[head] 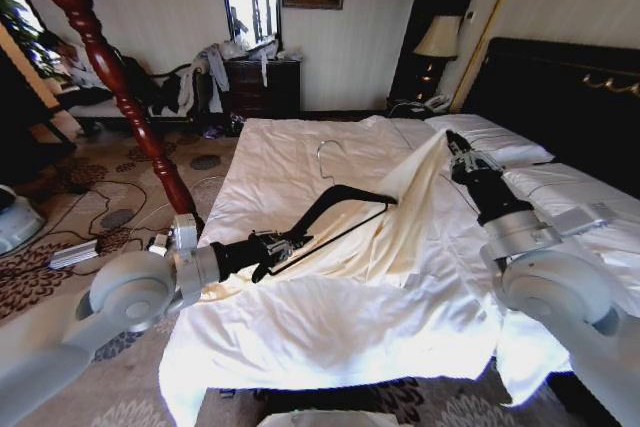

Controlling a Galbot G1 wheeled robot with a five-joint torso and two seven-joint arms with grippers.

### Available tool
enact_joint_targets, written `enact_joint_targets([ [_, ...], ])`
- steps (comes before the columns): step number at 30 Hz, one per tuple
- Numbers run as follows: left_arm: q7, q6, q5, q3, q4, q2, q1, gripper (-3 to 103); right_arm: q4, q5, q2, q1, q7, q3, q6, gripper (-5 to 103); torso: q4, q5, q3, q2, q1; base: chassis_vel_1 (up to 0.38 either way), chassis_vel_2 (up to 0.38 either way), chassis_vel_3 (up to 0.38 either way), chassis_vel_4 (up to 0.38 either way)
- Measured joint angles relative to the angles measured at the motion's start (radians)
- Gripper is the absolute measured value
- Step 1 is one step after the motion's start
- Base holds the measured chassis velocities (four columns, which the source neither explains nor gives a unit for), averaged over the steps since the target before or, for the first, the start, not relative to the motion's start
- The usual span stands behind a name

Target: Pick up the clothes from the bed and hang them on the clothes hanger.

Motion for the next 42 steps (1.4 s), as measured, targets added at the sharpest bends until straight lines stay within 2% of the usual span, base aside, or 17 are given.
enact_joint_targets([
  [7,-0.002,0.001,0.0,0.01,-0.005,-0.026,0.021,18,0.002,-0.008,-0.008,0.0,-0.037,0.0,0.027,0,-0.0001,-0.0001,0.0,0.0,0.0,0.0,0.0,0.0,0.0],
  [16,-0.011,0.005,-0.036,0.018,-0.05,-0.041,0.038,18,-0.036,-0.017,-0.026,0.008,0.002,-0.007,0.015,0,0.0001,0.0002,0.0,0.0,0.0,0.0,0.0,0.0,0.0],
  [22,-0.01,0.011,-0.023,0.089,-0.04,-0.082,0.027,18,-0.07,-0.016,-0.04,0.021,0.007,-0.009,0.018,0,0.0,0.0002,0.0,0.0,0.0,0.0,0.0,0.0,0.0],
  [27,-0.004,0.009,0.016,0.154,0.003,-0.14,-0.003,18,-0.078,0.006,-0.052,0.027,0.012,-0.011,0.028,0,0.0001,0.0,0.0,0.0,0.0,0.0,0.0,0.0,0.0],
  [30,0.004,0.004,0.061,0.201,0.075,-0.195,-0.044,18,-0.057,0.018,-0.067,0.023,-0.01,-0.016,0.05,0,-0.0002,0.0001,0.0,0.0,0.0,0.0,0.0,0.0,0.0],
  [32,0.006,0.003,0.069,0.209,0.095,-0.209,-0.055,18,-0.053,0.019,-0.072,0.022,-0.02,-0.017,0.058,0,0.0,0.0001,0.0,0.0,0.0,0.0,0.0,0.0,0.0],
  [34,0.009,0.002,0.082,0.241,0.161,-0.252,-0.106,18,-0.043,0.019,-0.091,0.018,-0.056,-0.018,0.081,0,0.0001,-0.0002,0.0,0.0,0.0,0.0,0.0,0.0,0.0],
  [42,0.012,-0.004,0.104,0.33,0.284,-0.344,-0.238,18,-0.026,0.015,-0.118,0.001,-0.101,-0.029,0.103,0,0.0,0.0,0.0,0.0,0.0,0.0,0.0,0.0,0.0],
])
